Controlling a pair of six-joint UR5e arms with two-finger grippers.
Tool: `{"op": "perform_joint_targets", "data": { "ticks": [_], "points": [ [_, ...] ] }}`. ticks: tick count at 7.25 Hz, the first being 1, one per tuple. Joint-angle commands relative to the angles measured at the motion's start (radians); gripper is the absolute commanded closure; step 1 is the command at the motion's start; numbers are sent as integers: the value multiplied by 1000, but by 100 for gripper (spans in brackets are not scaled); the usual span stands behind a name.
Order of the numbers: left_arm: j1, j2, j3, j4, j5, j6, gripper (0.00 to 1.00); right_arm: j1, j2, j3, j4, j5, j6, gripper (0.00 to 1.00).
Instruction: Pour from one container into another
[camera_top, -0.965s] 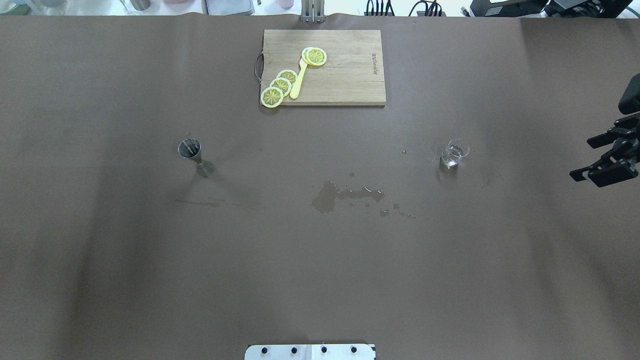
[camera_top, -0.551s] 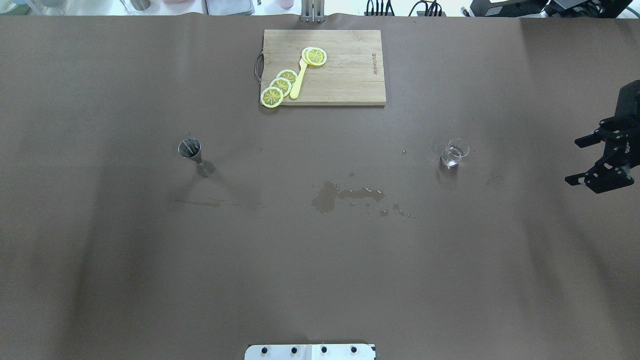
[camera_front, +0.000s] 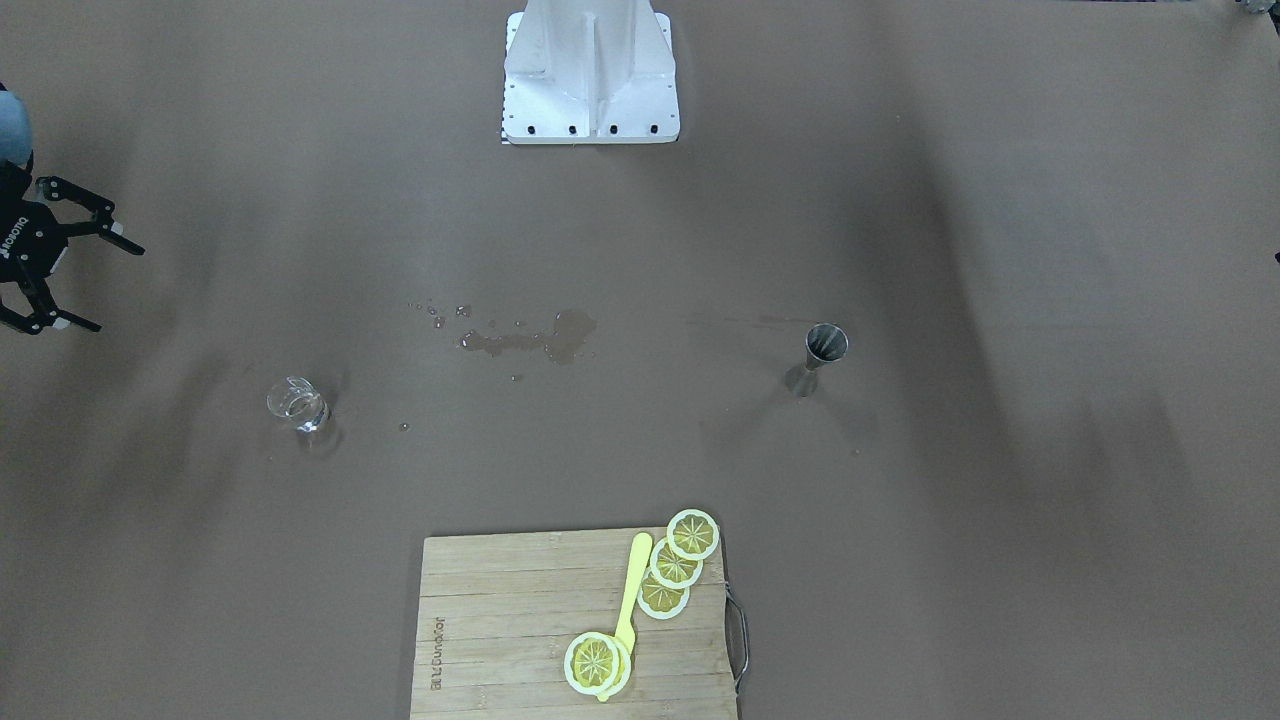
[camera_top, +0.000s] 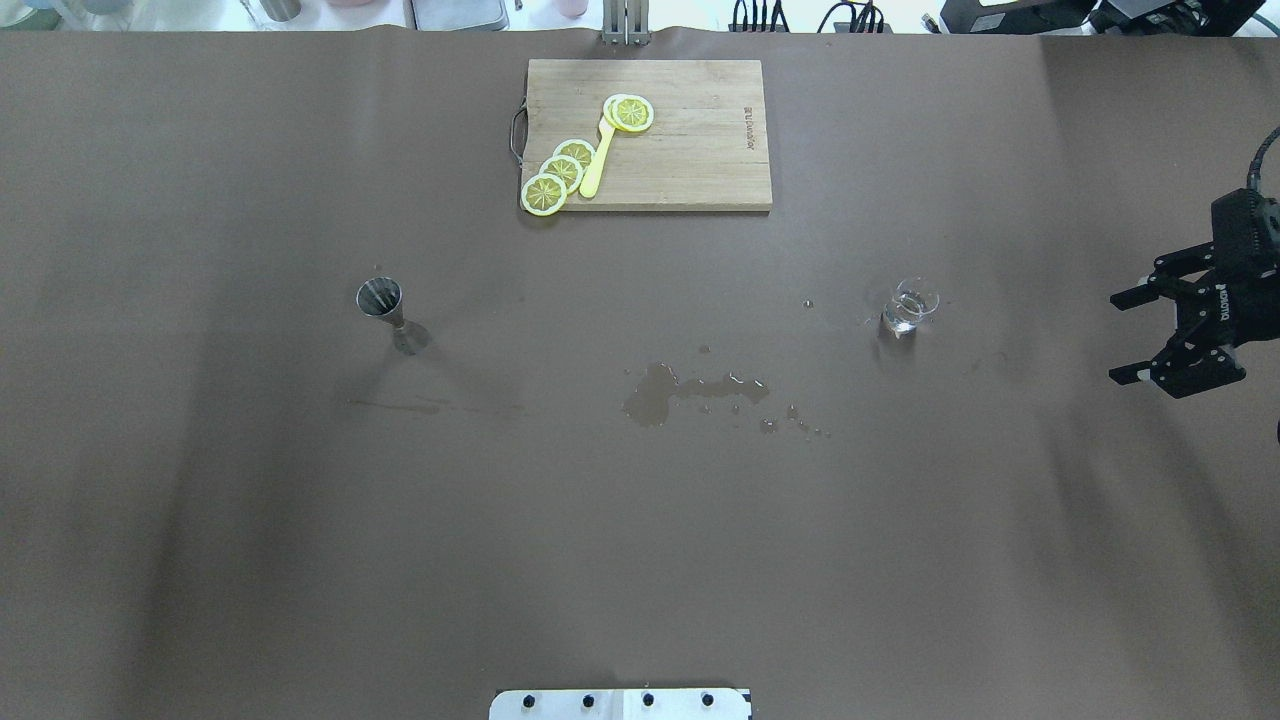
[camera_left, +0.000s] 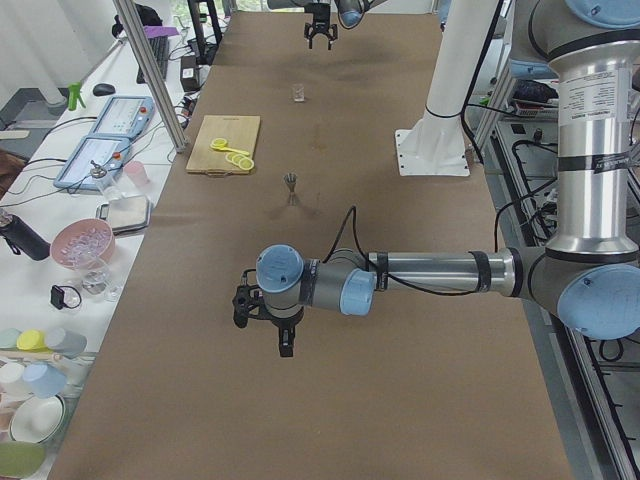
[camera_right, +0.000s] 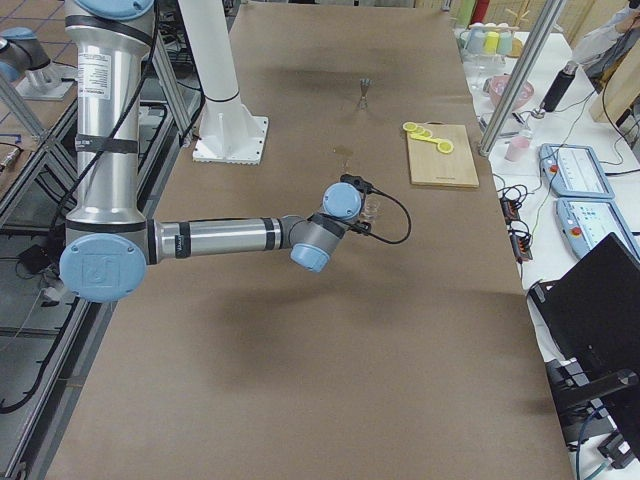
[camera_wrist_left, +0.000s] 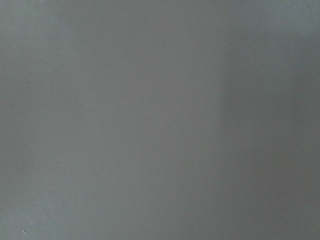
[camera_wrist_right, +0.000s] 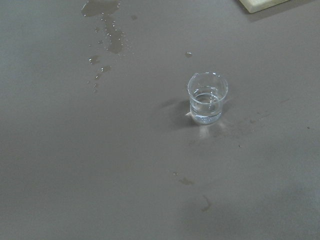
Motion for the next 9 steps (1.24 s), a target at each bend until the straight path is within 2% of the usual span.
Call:
{"op": "perform_joint_targets", "data": {
  "ticks": [1,2,3,4,7,9],
  "points": [
    [0,1,0,1,0,0,1,-1,98,-140,75,66,-71,0],
    [1,0,0,1,0,0,1,-1,134,-179,77,94,-129,0],
    [1,0,0,1,0,0,1,-1,171,-237,129,105,-157,0],
    [0,0,2,1,0,0,1,-1,225,-342,246,120,-154,0],
    [1,-2,3,15,0,0,1,-2,309,-515,414,171,-154,0],
    [1,-11,3,36,0,0,1,-10,357,-589,491,177,-151,0]
  ]
}}
